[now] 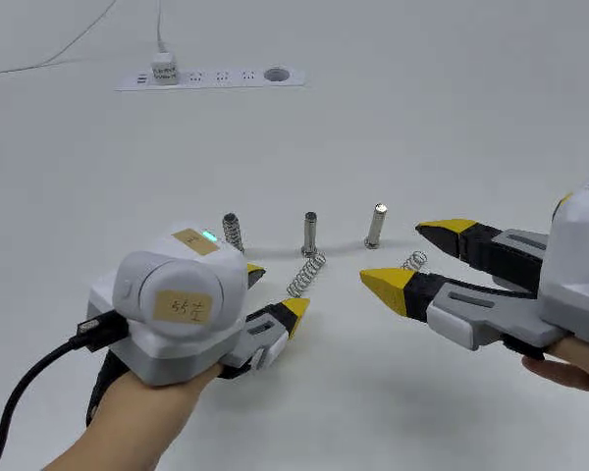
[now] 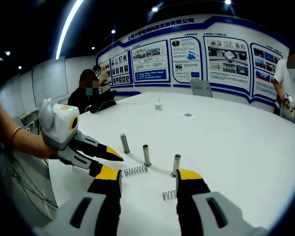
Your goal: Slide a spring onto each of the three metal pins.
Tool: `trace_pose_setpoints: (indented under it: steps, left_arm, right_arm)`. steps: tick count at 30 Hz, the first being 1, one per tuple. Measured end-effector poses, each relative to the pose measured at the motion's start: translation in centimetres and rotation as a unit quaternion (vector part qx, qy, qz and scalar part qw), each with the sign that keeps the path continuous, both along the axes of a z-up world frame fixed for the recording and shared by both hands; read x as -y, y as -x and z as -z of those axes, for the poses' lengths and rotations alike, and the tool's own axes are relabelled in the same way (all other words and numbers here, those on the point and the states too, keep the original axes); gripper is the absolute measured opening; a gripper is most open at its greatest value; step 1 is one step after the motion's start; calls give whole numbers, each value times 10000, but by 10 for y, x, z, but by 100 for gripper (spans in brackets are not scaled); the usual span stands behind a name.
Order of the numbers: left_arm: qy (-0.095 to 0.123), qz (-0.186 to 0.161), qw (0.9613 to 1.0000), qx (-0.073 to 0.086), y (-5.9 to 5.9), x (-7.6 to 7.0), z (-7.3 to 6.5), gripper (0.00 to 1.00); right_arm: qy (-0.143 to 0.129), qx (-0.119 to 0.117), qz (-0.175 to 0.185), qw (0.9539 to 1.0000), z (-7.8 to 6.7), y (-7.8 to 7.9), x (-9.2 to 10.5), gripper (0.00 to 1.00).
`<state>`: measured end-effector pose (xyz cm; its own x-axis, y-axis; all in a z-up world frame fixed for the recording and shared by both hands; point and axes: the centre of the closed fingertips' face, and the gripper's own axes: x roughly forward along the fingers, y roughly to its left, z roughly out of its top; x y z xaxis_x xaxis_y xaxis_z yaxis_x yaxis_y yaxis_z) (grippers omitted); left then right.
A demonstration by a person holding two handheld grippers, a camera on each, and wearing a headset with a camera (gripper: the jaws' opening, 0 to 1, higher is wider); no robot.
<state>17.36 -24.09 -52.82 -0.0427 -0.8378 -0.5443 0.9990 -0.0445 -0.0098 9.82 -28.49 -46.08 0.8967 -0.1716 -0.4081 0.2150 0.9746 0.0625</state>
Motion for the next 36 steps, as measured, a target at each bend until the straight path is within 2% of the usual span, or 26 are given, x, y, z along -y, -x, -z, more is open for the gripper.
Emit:
trace_pose_setpoints:
  steps: [1,5,11,19,29,33,36]
  left_arm:
    - [-18,-12,10000,-54,1,1,1,31]
    - [-71,31,10000,-44,3,5,5,27]
    - [-141,3,9998,-147,4,8,12,20]
    - [-136,17,9998,-154,6,11,12,16]
    - [-223,82,9997,-31,7,13,13,12]
    - [-322,218,9990,225,8,14,13,11]
    - [-386,268,9987,194,8,13,14,10]
  right_arm:
    - [-11,-7,28,10000,1,1,0,46]
    - [-32,13,96,9999,1,5,1,46]
    - [-27,-1,143,9999,1,8,1,45]
    - [-19,-35,183,9998,3,10,2,45]
    - [-21,-56,213,9998,4,11,3,45]
    - [-23,-61,220,9997,3,11,3,45]
    - [-33,-61,221,9997,3,11,3,45]
